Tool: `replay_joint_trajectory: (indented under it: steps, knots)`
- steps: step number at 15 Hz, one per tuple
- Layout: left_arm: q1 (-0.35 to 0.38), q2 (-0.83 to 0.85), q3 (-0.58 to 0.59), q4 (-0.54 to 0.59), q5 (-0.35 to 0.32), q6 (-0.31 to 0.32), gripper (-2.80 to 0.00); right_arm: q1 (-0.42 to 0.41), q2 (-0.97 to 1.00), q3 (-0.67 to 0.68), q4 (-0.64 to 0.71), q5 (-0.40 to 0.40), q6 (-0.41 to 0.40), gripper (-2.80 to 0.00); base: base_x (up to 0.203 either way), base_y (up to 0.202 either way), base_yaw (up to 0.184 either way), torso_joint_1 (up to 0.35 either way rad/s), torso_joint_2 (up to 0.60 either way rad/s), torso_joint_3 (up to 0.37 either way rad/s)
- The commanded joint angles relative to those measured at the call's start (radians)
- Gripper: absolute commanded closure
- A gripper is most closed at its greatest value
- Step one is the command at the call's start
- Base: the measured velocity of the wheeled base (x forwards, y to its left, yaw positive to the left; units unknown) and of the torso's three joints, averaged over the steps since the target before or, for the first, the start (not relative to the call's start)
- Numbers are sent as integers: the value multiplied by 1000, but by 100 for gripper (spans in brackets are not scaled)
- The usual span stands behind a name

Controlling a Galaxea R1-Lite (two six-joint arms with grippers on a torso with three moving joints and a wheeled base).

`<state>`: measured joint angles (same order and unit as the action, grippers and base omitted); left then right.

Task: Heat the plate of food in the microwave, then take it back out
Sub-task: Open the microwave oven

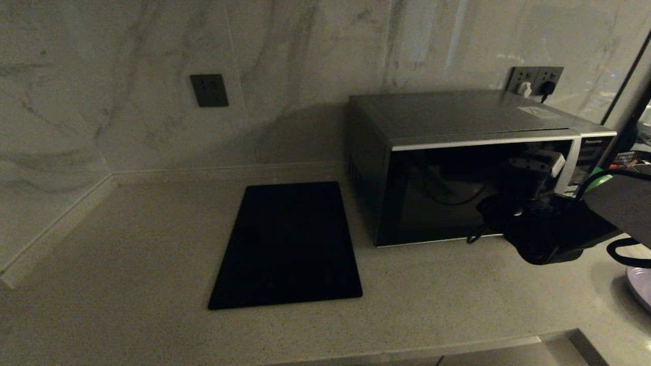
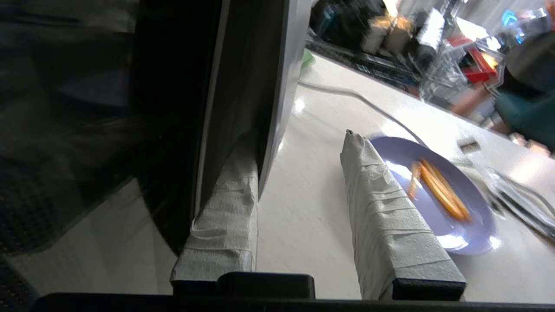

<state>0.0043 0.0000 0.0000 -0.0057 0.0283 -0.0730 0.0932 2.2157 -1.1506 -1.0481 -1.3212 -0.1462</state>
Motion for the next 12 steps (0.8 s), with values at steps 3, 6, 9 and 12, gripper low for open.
replay_joint_trajectory:
  steps: [3,6,9,12]
  knots:
    - [0,2,0,0,1,-1,0,31,-22,24,-41,-4,-3,0,0,0,0,0,0,0]
    - [0,2,0,0,1,-1,0,42,-33,37,-50,-17,-3,0,0,0,0,0,0,0]
    - [0,2,0,0,1,-1,0,58,-54,41,-50,-15,-1,0,0,0,0,0,0,0]
    - [0,2,0,0,1,-1,0,90,-77,69,-50,-18,0,0,0,0,0,0,0,0]
